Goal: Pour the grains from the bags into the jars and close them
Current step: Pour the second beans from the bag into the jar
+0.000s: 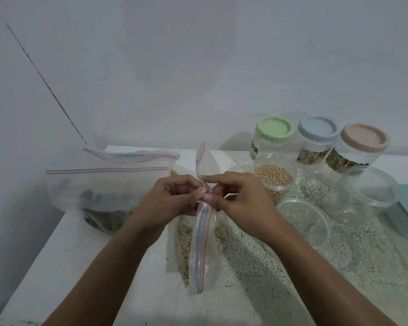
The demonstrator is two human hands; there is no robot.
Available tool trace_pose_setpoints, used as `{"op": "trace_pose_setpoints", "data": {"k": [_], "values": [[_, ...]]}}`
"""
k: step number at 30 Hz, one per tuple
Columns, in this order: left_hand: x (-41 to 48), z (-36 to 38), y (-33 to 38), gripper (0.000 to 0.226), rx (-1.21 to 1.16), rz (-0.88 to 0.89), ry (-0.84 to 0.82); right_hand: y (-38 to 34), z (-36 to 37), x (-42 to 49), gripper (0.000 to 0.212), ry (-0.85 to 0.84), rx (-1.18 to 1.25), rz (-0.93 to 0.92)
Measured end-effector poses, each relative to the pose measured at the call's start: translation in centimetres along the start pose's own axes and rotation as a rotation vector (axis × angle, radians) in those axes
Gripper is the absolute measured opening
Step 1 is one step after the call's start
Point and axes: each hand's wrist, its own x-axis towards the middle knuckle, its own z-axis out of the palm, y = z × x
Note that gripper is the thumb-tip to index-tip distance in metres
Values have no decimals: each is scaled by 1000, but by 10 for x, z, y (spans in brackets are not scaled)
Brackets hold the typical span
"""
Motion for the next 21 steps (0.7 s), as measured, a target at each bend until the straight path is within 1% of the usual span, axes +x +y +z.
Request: {"op": "trace_pose_setpoints", "data": {"k": [3,4,6,8,12,13,15,18,21], "values": [[1,2,-1,10,103,36,59,-3,-1,2,31,22,-57,-42],[1,3,0,11,120,49,107,-4,-3,2,31,40,-73,-53],[2,-2,1,13,158,93,258,-6,-11,3,33,90,-83,-53],[-1,-16,5,17,284,198,396,-6,-22,4,34,144,-108,-42],[-13,-53,11,20,601,331,505,-6,-42,6,27,235,-245,19],[-15,-61,12,22,655,345,515,-6,-46,6,27,243,-278,30],[-21,-72,14,21,690,360,483,-7,-52,6,27,226,-313,49],[-27,-70,19,14,607,382,370,-12,-52,5,38,142,-330,-3],[-27,-55,22,15,536,392,261,-18,-45,3,50,77,-344,-111]]}}
